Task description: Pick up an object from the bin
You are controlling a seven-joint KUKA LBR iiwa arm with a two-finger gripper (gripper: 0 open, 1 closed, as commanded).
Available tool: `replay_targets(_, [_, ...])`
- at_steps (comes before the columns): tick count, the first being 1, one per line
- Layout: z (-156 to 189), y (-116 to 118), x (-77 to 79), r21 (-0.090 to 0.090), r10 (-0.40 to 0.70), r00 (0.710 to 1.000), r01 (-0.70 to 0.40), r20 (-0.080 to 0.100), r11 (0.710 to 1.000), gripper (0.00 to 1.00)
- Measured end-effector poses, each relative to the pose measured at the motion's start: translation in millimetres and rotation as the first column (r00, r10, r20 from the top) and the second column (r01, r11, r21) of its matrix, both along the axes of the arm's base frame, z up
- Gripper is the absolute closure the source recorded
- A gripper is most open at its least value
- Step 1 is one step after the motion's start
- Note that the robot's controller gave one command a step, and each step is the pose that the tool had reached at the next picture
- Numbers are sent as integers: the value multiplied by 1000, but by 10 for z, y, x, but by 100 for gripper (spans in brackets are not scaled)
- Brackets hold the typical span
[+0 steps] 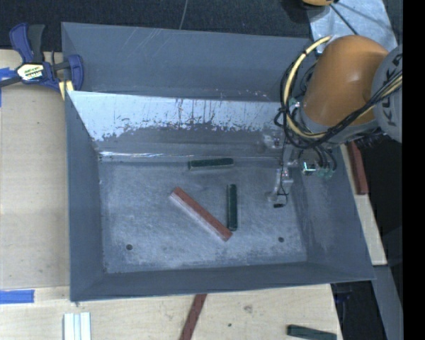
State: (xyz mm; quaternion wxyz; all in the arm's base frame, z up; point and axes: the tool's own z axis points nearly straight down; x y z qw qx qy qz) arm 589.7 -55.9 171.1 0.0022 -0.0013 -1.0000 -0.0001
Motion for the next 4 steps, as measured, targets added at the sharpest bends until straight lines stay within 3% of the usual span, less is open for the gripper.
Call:
replay_targets(1, [50, 2, 18, -1, 1, 1000, -1, 9, 1000, 0])
replay_targets(2, [-431, 117, 23, -4, 246, 969, -246, 15, 969, 0])
replay_targets(3, [-879, 153, -7, 2, 370, 929, -370, 3, 929, 0])
replay_targets(4, [-574, 317, -38, -2, 569, 823, -569, 8, 823, 0])
